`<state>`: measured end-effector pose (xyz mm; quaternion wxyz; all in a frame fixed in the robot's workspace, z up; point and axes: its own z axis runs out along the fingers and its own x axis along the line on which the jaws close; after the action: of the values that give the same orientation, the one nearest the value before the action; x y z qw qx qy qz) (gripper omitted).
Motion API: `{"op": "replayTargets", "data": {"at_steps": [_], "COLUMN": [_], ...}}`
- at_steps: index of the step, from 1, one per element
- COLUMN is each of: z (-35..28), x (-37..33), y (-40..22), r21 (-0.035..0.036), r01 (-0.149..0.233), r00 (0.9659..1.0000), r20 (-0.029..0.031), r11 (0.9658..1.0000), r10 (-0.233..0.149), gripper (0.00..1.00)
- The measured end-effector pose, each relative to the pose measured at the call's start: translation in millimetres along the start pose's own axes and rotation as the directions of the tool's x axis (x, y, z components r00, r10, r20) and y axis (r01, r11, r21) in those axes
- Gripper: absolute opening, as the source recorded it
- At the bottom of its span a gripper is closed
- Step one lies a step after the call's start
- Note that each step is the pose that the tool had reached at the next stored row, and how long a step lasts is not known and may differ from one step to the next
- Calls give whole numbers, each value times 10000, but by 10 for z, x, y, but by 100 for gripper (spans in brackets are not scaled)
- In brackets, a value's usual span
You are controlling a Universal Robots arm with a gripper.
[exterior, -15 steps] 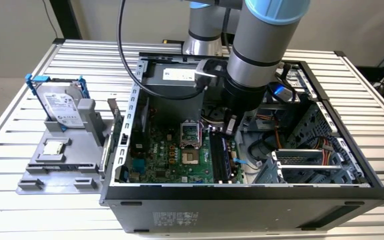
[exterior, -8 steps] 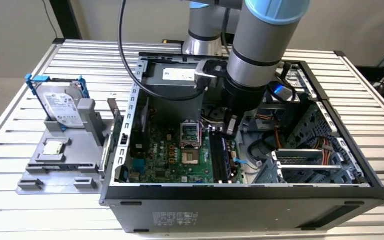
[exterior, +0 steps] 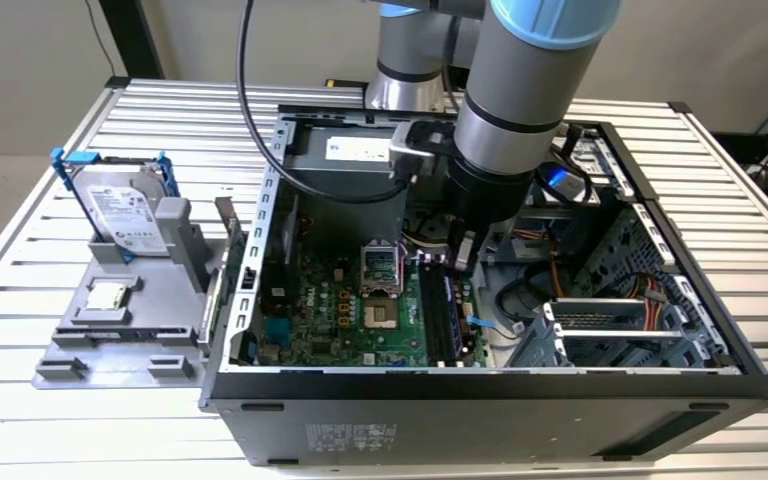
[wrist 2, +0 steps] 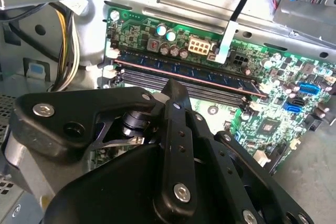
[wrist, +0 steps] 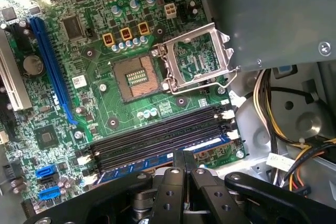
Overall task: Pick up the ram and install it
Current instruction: 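Press down the ram until it locks into place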
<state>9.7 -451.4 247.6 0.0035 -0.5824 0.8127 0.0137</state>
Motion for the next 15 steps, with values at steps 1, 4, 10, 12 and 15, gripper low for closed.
{"op": "replayTargets", "data": {"at_steps": [1,4,10,12,15], "z": [1,1,-1,-1,1], "x": [0,0,0,0,0], "y": [0,0,0,0,0], "r21": [-1,-2,-4,-5,-6], "r01": [23,91,192,218,258], "r00": [10000,10000,9998,9998,9997], "r20": [2,0,-5,-5,-3], "r11": [10000,10000,9998,9998,9997], "r10": [-23,-91,-192,-218,-258], "gripper": [0,0,0,0,0]}}
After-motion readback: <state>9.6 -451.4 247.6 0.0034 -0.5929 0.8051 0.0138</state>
